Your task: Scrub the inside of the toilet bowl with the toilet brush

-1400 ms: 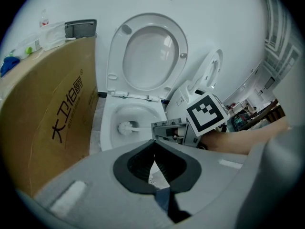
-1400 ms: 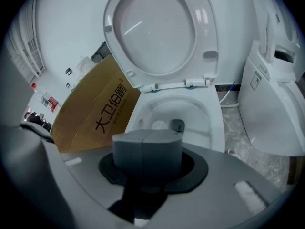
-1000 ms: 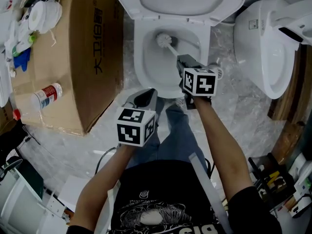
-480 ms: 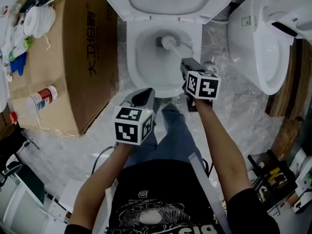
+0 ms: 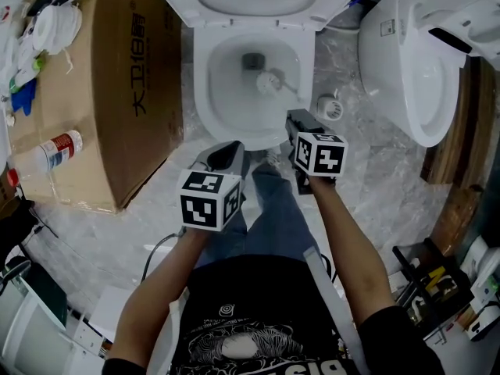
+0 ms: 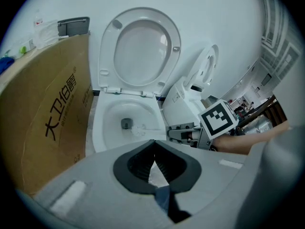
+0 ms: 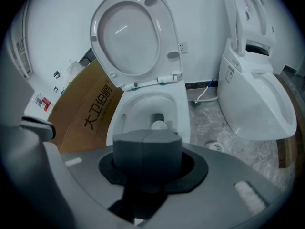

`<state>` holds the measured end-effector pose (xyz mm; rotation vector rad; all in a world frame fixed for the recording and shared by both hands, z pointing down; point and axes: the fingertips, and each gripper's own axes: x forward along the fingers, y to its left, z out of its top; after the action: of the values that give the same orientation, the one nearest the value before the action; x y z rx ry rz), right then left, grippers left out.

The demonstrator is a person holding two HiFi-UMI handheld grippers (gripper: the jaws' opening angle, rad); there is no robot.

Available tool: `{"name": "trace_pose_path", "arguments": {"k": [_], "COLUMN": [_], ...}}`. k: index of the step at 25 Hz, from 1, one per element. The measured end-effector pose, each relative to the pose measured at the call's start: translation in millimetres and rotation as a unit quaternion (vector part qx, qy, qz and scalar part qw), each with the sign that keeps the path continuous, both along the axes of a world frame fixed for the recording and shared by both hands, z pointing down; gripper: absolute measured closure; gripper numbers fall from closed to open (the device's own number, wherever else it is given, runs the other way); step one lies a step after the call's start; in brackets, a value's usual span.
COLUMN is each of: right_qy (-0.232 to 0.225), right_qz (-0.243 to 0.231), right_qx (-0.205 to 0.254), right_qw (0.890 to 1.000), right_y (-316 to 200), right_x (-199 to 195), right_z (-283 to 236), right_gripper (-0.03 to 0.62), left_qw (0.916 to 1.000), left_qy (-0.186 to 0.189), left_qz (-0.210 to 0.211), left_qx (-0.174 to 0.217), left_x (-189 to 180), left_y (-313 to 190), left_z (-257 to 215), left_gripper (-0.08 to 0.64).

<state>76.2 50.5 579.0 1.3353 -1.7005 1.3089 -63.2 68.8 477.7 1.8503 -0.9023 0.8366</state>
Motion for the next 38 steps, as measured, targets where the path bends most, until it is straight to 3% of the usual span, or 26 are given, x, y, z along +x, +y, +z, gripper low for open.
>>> {"name": "trace_pose_path", "arguments": {"k": [7,14,22,31,38], "right_qy": [-0.028,-0.043,-0.010,-0.007,-0.026], "right_qz": [-0.004,-0.009,-0.017,0.033,0.028], "right_qx": [-0.030,-0.019,-0.021,-0.023,-0.036], "right_qw": [0.999,0.999,1.000,0.999,0.999], "right_y": [39,21,-1,-38,-12], "right_x": [-25,-59,-43,-32,-32], "right_z": [6,7,24,55,37], "right_gripper": [0.442,0.442,0.440,0.442,0.442], "left_qw": [0.9999,0.9996,0.9993,0.9993,0.9997], "left_qy": [-0.003,-0.007,0.003,-0.012,-0.015], "left_qz": [-0.014,-0.027,-0.038,-0.025,-0.016], "left_qx": [0.001,-0.001,-0.005,-0.026,-0.013], "left_x": [-5,-16,-17,-33,-30], "left_y": [3,8,5,14,7], "left_z": [-1,-1,5,16,11], "left_gripper": [0.566,0.566,0.566,0.566,0.566]}}
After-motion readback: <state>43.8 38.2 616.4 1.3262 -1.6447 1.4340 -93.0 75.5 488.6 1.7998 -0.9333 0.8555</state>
